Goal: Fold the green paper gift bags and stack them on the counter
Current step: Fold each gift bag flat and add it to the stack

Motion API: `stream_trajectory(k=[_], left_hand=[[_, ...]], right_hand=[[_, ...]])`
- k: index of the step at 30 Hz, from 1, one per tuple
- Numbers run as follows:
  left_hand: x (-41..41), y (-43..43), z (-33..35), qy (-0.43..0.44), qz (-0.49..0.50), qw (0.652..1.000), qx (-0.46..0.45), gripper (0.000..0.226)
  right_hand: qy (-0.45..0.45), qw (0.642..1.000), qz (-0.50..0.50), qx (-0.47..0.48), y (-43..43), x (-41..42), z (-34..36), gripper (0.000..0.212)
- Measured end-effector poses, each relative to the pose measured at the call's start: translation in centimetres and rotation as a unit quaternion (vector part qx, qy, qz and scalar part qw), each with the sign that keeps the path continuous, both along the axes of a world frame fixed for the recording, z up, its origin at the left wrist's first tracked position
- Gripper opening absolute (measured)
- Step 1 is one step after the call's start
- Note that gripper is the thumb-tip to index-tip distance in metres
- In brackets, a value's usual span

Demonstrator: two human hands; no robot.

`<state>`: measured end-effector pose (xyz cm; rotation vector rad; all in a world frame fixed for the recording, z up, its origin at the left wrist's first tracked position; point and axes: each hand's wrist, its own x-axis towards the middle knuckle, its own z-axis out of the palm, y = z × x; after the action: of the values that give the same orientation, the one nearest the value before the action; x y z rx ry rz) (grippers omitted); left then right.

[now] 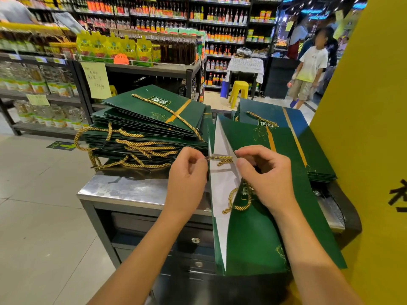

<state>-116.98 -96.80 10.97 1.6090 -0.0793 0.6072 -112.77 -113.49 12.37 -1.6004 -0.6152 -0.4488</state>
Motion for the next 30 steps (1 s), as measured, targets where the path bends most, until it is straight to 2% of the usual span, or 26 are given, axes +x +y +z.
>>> stream_trajectory(k=[3,7,9,12,16,19,24,27,30], left_hand=[[0.1,0.6,-0.2,0.031,-0.008,0.999,-0.019,0.012],[0.3,0.6,0.2,0.100,-0.076,0.992,-0.024,0.014],[0.3,0.6,0.5,0.113,-0.103,0.987,-0.052,0.025],[0.1,0.9,0.8,0.119,-0.141,0.978,-0.095,0.040],[0.0,1.4,0.3,0.087,-0.145,0.986,0.005,0.055],[0.0,1.4,0.4,0.090,-0.139,0.986,0.017,0.050],[0.2,1.4,0.4,0.115,-0.102,0.987,-0.044,0.037],[0.1,1.2,0.4,0.114,-0.084,0.988,-0.055,0.034],[-0.1,1.2,0.5,0.114,-0.076,0.988,-0.073,0.031]], right_hand=[[-0.001,1.000,0.001,-0.010,0.0,0.0,0.0,0.016],[-0.019,0.999,-0.007,-0.048,0.2,0.1,-0.1,0.018],[-0.064,0.992,-0.027,-0.101,0.5,0.1,-0.4,0.013],[-0.138,0.964,-0.074,-0.217,0.9,0.2,-0.7,0.019],[-0.160,0.952,-0.096,-0.243,0.8,0.2,-0.8,0.021],[-0.165,0.947,-0.105,-0.254,0.8,0.2,-0.6,0.022],[-0.106,0.940,-0.118,-0.303,-1.8,-0.2,0.4,0.026],[-0.041,0.907,-0.237,-0.347,-5.3,-0.6,0.7,0.035],[0.051,0.872,-0.360,-0.329,-8.1,-1.6,0.9,0.048]])
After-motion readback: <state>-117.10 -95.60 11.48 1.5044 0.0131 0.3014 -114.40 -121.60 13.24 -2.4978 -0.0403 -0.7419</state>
